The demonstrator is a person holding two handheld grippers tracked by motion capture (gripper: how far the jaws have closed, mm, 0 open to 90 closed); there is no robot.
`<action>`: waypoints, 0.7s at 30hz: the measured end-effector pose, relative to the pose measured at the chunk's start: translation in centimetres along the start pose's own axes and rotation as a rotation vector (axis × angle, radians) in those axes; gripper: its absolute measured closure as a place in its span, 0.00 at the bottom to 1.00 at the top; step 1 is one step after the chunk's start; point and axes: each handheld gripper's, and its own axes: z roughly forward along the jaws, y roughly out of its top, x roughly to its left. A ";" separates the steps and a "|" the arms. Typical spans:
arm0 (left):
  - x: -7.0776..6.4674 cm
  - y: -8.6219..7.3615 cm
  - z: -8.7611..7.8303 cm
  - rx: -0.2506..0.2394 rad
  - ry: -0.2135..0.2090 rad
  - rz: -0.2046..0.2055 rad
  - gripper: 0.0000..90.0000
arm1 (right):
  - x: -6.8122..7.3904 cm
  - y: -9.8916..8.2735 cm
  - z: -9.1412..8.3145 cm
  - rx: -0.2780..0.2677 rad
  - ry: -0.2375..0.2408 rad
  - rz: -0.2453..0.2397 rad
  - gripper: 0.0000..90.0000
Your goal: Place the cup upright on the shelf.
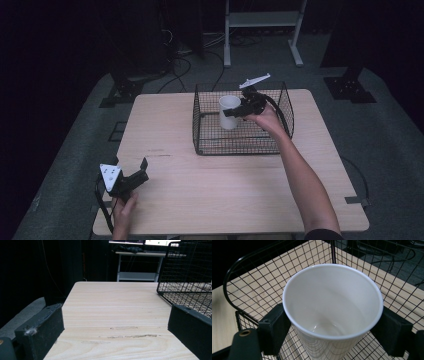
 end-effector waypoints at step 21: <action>0.0 0.0 0.0 0.000 0.002 -0.005 0.00 | -0.9 -1.2 1.7 0.049 -0.024 0.014 0.22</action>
